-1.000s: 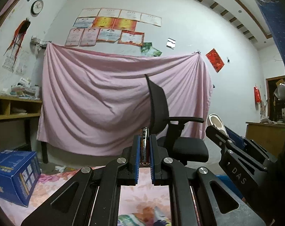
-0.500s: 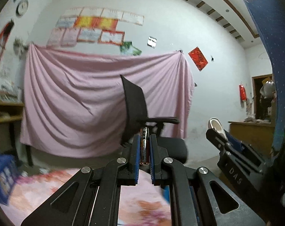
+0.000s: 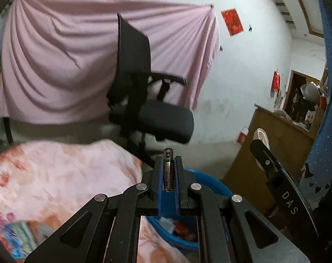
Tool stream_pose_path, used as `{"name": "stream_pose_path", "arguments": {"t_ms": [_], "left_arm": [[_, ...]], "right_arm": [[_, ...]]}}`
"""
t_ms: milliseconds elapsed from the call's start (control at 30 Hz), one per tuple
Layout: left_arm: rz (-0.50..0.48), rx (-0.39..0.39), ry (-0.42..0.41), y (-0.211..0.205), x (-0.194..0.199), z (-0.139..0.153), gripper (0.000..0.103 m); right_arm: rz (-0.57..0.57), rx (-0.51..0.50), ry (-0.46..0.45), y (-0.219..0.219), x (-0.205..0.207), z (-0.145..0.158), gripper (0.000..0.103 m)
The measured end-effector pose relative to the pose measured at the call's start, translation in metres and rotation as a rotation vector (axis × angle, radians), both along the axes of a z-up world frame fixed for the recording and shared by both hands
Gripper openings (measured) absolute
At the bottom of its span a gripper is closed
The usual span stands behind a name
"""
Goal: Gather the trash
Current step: 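Carry the battery and earbud case to the blue basin and release both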
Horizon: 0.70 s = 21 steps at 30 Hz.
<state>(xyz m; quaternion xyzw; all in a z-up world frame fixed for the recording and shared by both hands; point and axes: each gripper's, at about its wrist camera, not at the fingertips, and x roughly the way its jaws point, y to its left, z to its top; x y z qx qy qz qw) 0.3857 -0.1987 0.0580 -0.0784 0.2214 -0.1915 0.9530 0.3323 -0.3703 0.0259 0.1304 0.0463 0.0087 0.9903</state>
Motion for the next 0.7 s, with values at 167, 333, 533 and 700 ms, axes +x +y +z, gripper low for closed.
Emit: {"name": "stream_pose_path", "arguments": {"t_ms": [167,333,533,700], "left_arm": [[-0.024,0.001,0.093,-0.016,0.019,-0.015,0.007],[-0.043,-0.02,0.163,-0.021,0.019,-0.034,0.007],[-0.029,0.007,0.205,-0.027,0.025,-0.044,0.007],[-0.019,0.019,0.23,-0.027,0.028,-0.049,0.013]], "right_arm": [[-0.024,0.05,0.072,-0.019,0.01,-0.009,0.027],[-0.032,0.077,0.133,-0.031,0.016,-0.016,0.027],[-0.013,0.099,0.242,-0.04,0.033,-0.028,0.028],[0.006,0.112,0.296,-0.04,0.041,-0.034,0.03]]}}
